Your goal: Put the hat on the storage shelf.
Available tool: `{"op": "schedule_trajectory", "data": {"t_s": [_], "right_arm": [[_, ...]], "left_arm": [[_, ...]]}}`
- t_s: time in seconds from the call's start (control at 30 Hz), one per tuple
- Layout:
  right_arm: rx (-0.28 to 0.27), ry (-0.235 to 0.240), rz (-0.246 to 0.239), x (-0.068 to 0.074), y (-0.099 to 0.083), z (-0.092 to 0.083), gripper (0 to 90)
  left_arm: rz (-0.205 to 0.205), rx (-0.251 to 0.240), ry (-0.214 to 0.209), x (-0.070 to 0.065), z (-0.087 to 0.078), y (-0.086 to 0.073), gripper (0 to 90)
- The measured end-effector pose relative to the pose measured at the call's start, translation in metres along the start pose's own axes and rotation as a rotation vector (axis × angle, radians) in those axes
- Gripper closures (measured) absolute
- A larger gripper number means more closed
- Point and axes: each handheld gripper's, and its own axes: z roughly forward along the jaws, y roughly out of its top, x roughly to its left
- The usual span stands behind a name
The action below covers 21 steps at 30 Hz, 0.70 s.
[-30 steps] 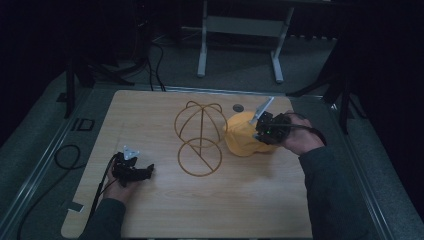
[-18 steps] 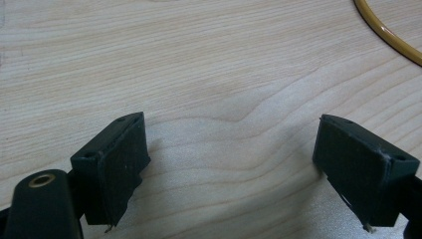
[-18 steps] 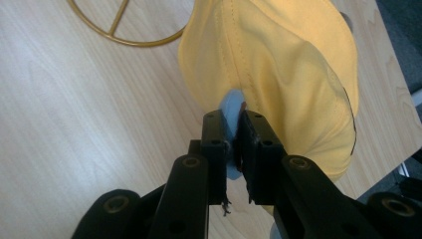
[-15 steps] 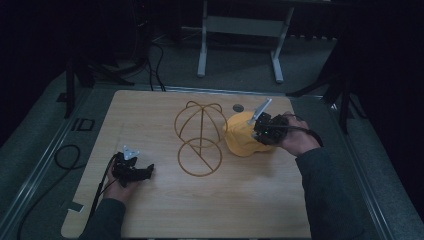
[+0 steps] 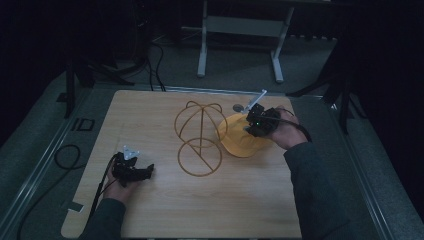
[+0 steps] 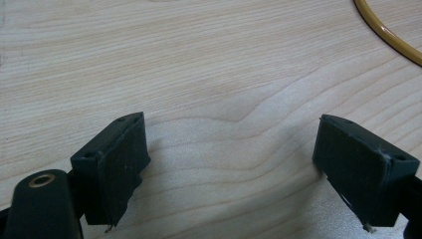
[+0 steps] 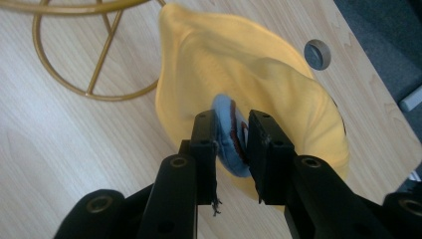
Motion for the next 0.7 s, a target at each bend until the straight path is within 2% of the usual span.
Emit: {"op": "schedule_trajectory", "data": {"t_s": [0.33,0.53,0.7], "right_arm": [[-0.017,0.010,0.020,-0.003,0.002,0.003,68.2],[-0.005,-0.015,0.039,-0.012,-0.002,0.002,67.1],[-0.001,-0.006,0.045,-0.019,-0.005,0.005,65.8]], "left_arm": [[0.002,0.002,0.000,0.000,0.000,0.000,14.3],[0.001,0.001,0.000,0.000,0.000,0.000,14.3],[0.000,0.000,0.000,0.000,0.000,0.000,14.3]]}}
